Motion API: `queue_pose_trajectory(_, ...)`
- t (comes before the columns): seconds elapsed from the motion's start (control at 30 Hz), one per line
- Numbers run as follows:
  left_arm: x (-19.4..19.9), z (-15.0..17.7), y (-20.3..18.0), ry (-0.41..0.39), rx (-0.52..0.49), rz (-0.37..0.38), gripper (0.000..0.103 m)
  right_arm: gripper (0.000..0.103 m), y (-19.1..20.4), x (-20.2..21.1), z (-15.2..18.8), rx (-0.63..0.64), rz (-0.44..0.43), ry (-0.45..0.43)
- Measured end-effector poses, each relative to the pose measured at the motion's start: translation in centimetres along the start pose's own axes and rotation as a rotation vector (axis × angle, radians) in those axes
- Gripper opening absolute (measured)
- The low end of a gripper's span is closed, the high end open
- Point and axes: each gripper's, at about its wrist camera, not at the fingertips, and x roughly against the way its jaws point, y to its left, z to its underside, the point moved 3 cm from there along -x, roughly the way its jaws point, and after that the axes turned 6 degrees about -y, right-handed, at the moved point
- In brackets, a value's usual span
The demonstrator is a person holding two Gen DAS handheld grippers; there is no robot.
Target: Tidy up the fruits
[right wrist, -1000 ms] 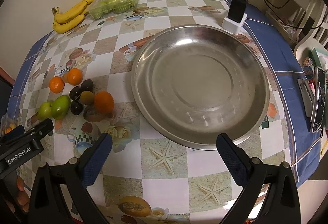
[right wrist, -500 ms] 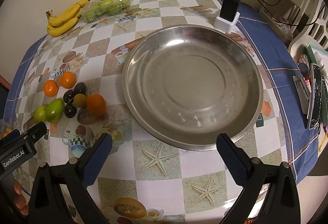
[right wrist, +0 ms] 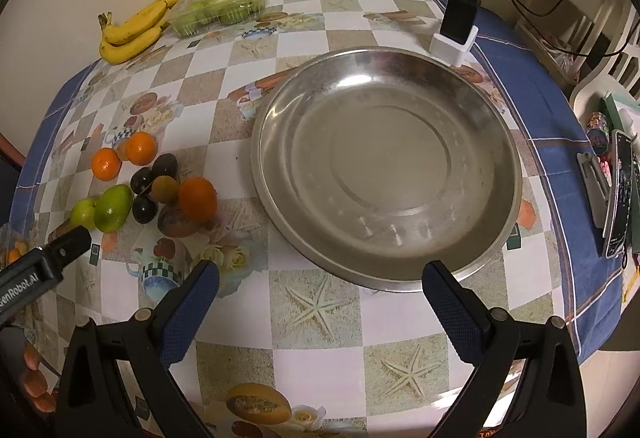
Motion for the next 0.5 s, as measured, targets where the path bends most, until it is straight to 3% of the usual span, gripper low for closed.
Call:
queue_pose_trajectory(0.2,0.6,-1.2,0.6,0.002,0.071,0.037,0.103,0.101,0.7,0.5,-0.9,0.004,-0.054,-0.003)
queue_pose_trajectory(0.5,1.5,-5.1,1.1,-0.101,0.137,0.046,0.103,0.101,3.8,1.5,-4.8,0.003,-0.157,-0.043)
